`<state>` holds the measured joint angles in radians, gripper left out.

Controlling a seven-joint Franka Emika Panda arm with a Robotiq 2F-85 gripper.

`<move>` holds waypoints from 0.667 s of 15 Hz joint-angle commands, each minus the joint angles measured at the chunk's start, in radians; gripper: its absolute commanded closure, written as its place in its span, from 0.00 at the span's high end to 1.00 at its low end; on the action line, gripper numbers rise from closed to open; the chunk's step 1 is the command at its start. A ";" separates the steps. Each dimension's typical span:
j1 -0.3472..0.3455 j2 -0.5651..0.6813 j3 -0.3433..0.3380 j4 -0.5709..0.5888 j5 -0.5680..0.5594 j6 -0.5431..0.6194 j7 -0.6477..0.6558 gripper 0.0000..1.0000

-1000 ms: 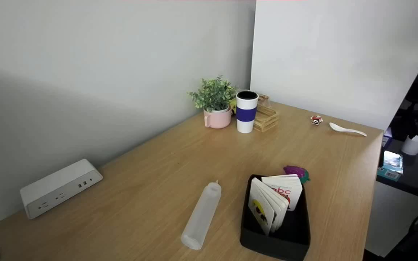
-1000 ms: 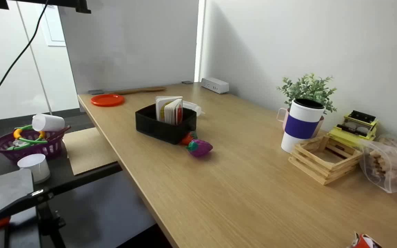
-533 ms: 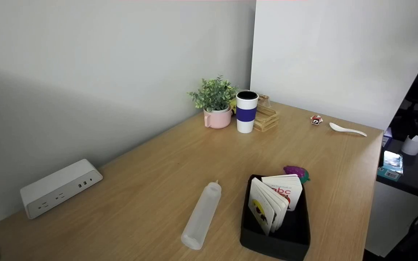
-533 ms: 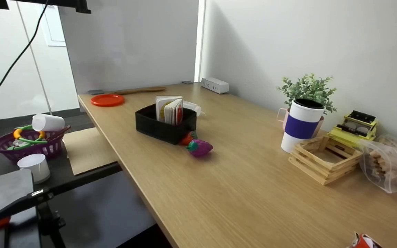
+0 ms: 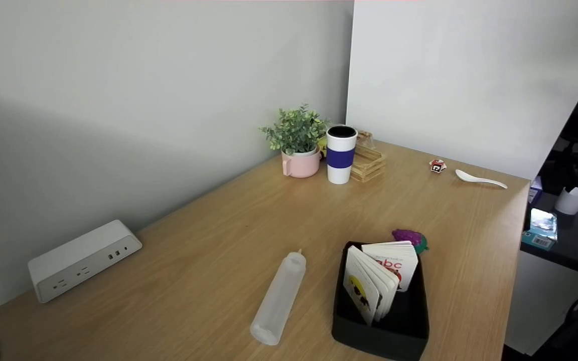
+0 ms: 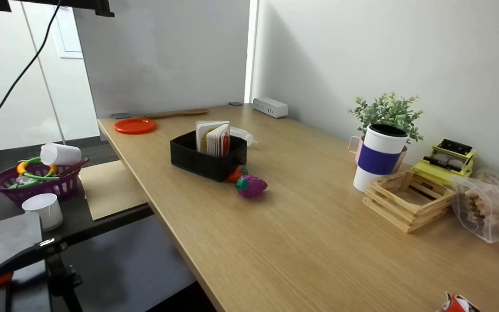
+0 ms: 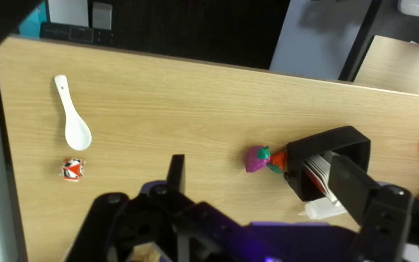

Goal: Remove the book on the right from the box, remove the book on the left from the box

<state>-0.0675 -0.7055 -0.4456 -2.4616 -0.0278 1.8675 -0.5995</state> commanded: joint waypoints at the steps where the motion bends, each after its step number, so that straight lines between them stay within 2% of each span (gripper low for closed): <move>1: 0.091 0.151 -0.084 0.134 0.095 -0.033 -0.218 1.00; 2: 0.107 0.190 -0.100 0.164 0.135 -0.065 -0.266 1.00; 4: 0.108 0.275 -0.119 0.205 0.252 -0.120 -0.278 1.00; 5: 0.041 0.181 -0.053 0.129 0.208 -0.059 -0.247 1.00; 7: 0.029 0.221 -0.041 0.143 0.224 -0.064 -0.256 1.00; 10: 0.020 0.205 -0.032 0.143 0.222 -0.065 -0.254 1.00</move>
<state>0.0076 -0.5172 -0.5215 -2.3221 0.1675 1.8098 -0.8294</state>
